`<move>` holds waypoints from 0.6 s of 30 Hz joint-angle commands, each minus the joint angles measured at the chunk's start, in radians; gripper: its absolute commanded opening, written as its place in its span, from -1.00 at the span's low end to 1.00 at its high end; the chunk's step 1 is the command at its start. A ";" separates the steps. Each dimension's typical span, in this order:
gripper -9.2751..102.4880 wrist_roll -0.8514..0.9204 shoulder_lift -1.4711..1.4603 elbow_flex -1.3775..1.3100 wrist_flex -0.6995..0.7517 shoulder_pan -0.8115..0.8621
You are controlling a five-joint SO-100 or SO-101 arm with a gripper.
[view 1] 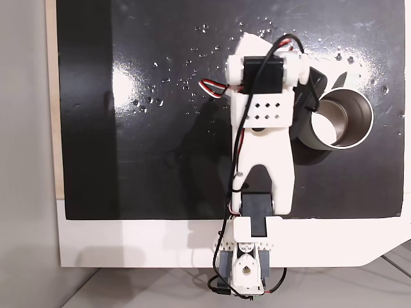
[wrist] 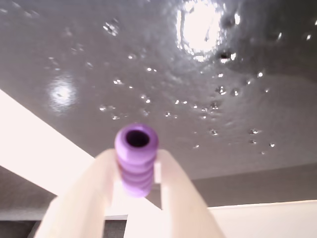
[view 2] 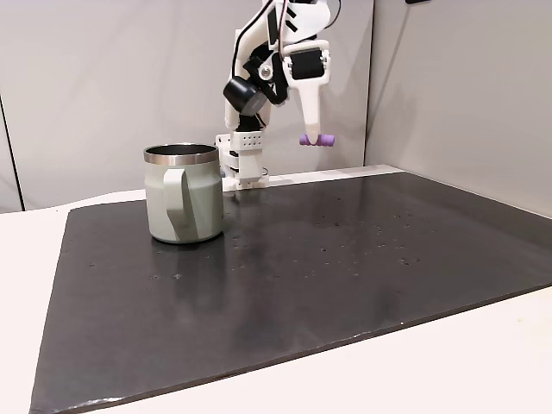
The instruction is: Grasp a pengrip and put it in the cup.
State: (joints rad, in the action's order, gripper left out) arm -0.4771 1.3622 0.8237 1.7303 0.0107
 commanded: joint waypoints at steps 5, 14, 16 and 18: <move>-0.83 0.183 0.275 0.147 0.060 0.061; -0.83 0.374 0.575 0.327 0.069 0.124; -0.83 0.408 0.626 0.370 0.071 0.152; -0.83 0.451 0.664 0.410 0.071 0.189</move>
State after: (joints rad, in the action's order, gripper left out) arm -0.0782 1.9451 1.2042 1.7948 0.1534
